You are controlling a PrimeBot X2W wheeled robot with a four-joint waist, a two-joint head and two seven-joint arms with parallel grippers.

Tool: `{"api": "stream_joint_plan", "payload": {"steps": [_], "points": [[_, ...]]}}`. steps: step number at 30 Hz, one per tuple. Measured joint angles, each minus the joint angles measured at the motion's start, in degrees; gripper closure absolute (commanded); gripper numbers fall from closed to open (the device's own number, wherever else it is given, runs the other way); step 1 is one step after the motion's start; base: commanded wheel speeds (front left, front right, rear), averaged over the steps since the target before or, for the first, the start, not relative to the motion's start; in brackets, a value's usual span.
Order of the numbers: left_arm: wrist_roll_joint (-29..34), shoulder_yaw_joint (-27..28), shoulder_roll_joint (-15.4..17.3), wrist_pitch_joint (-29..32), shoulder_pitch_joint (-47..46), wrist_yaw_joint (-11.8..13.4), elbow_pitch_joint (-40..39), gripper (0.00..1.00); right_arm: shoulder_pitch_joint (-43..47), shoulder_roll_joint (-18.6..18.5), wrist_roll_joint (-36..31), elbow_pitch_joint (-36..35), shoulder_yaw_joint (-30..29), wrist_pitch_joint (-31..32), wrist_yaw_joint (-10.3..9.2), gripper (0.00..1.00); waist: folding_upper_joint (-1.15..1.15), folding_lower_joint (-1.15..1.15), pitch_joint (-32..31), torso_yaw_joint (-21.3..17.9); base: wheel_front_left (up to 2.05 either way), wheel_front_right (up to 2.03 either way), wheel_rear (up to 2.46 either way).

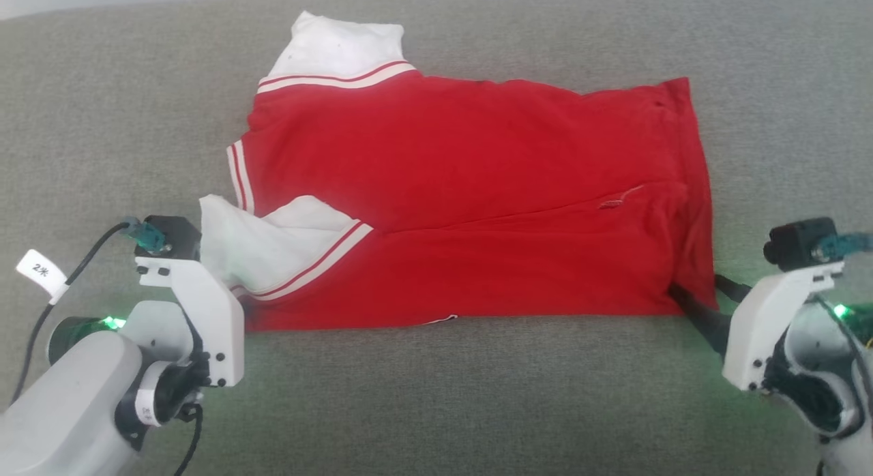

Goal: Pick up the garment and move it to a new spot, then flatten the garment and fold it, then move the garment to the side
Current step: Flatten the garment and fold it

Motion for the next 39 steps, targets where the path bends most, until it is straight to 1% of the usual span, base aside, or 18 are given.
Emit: {"api": "stream_joint_plan", "payload": {"steps": [5, 6, 7, 12, 18, 24, 31, 34, 35, 36, 37, 39], "points": [[0.3, -0.6, -1.4, -0.8, -0.9, -0.9, 1.4, 1.0, -2.9, -0.2, -1.1, 2.4, 0.6, 8.3, 0.02, 0.0, 0.0, 0.0, 0.5, 1.4, 0.0, 0.0, 0.0], [0.4, -0.7, -1.6, -1.0, -1.1, -1.0, 1.6, 1.0, -3.3, -0.4, -1.3, 2.5, 0.8, 9.2, -0.01, 0.3, 0.0, 0.0, 0.6, 1.7, 0.0, 0.0, 0.0], [0.4, -0.8, -1.8, -1.1, -1.2, -1.1, 1.9, 1.0, -3.7, -0.7, -1.6, 2.6, 1.1, 10.0, -0.01, 1.0, 0.0, 0.0, 0.7, 1.9, 0.0, 0.0, 0.0], [0.4, -0.9, -2.5, -1.4, -1.9, -1.7, 2.7, 1.0, -4.5, -1.5, -0.9, 2.5, 1.6, 12.1, 0.0, 1.0, 0.0, 0.0, 0.6, 2.8, 0.0, 0.0, 0.0], [-0.2, -0.8, -1.9, -0.2, -1.8, -1.4, 1.2, 1.0, -4.6, -3.5, 1.4, -0.1, 1.6, 14.6, -0.01, 1.0, 0.0, 0.0, -0.2, 3.3, 0.0, 0.0, 0.0], [-0.7, -0.7, 0.6, 2.3, 0.1, 1.1, -4.1, 1.0, -2.3, -5.7, 2.9, -4.9, 0.3, 17.4, 0.0, 1.0, 0.0, 0.0, -1.2, 3.6, 0.0, 0.0, 0.0], [-0.8, 0.3, 4.1, 3.8, 3.9, 5.2, -13.1, 1.0, 2.9, -7.2, 4.2, -12.3, -3.6, 21.2, 0.01, 1.0, 0.0, 0.0, -1.8, 3.9, 0.0, 0.0, 0.0], [-1.3, 0.6, 5.6, 4.3, 6.4, 7.4, -16.6, 1.0, 5.8, -7.2, 4.3, -14.6, -5.8, 22.6, 0.02, 1.0, 0.0, 0.0, -1.7, 3.8, 0.0, 0.0, 0.0], [-1.3, 0.6, 5.6, 4.3, 6.4, 7.4, -16.6, 1.0, 5.8, -7.2, 4.3, -14.6, -5.8, 22.6, 0.02, 1.0, 0.0, 0.0, -1.7, 3.8, 0.0, 0.0, 0.0], [-1.3, 0.6, 6.1, 4.4, 7.4, 8.0, -17.7, 1.0, 6.8, -7.0, 4.3, -15.1, -6.5, 23.1, 0.02, 1.0, 0.0, 0.0, -1.7, 3.7, 0.0, 0.0, 0.0], [-1.4, 0.6, 6.4, 4.4, 8.4, 8.6, -18.5, 1.0, 7.8, -6.7, 4.4, -15.6, -7.1, 23.2, 0.02, 1.0, 0.0, 0.0, -1.6, 3.7, 0.0, 0.0, 0.0], [-1.5, 0.5, 6.6, 4.1, 10.1, 9.2, -19.7, 1.0, 9.5, -5.3, 4.4, -16.0, -8.7, 23.2, 0.03, 1.0, 0.0, 0.0, -1.3, 3.6, 0.0, 0.0, 0.0]]}}
